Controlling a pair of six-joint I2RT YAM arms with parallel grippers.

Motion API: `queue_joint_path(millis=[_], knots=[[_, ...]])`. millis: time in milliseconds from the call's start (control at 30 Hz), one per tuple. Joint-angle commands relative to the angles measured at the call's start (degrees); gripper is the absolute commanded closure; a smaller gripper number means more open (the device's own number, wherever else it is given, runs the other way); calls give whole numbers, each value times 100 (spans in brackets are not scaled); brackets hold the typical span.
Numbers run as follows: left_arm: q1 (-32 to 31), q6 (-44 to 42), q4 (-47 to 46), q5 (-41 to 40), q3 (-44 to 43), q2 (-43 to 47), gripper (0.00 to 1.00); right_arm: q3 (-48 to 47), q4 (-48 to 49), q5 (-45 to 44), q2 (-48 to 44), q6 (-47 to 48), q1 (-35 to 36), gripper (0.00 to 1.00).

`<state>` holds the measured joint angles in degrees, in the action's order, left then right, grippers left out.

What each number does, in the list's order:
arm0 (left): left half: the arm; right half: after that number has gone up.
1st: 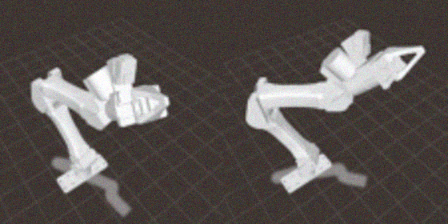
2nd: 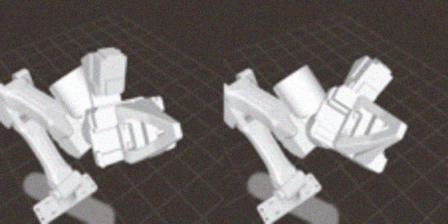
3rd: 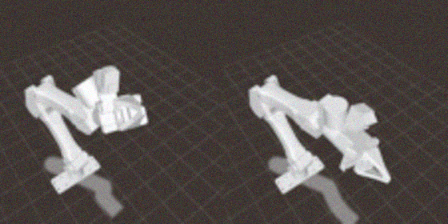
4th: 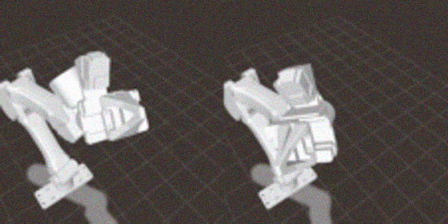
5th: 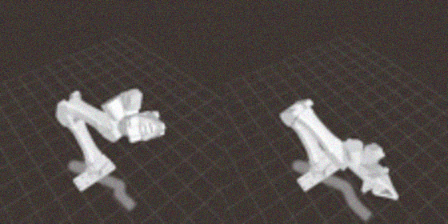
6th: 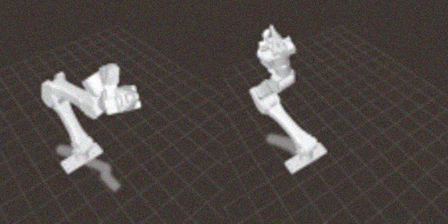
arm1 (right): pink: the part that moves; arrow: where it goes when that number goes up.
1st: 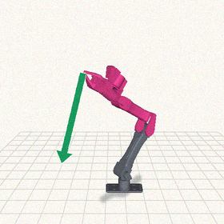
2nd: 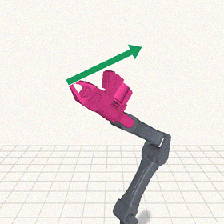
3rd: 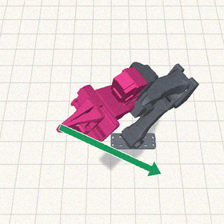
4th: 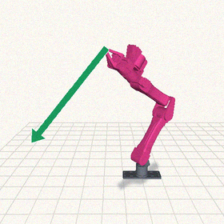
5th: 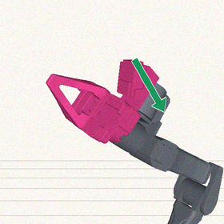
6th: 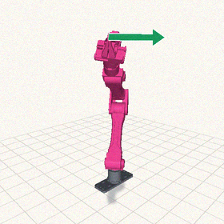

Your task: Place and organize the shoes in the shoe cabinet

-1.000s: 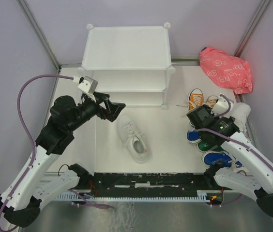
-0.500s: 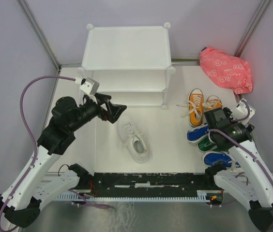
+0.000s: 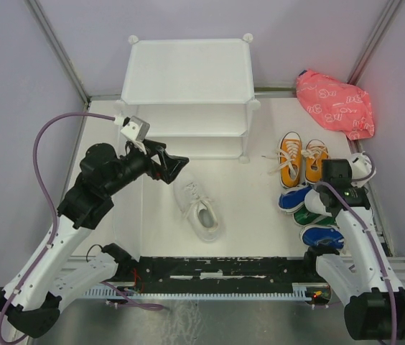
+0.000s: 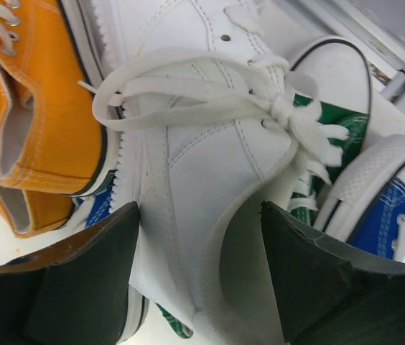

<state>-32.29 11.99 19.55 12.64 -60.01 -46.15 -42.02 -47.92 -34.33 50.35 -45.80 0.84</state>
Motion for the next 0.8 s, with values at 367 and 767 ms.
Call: queue_joint_path(millis=[367, 767], knots=[[-23, -16, -133, -103, -102, -115, 1, -390, 61, 384, -470, 719, -218, 96], [-23, 7, -88, -199, -217, -102, 1, -1766, -931, 2595, -1276, 1480, -104, 98]])
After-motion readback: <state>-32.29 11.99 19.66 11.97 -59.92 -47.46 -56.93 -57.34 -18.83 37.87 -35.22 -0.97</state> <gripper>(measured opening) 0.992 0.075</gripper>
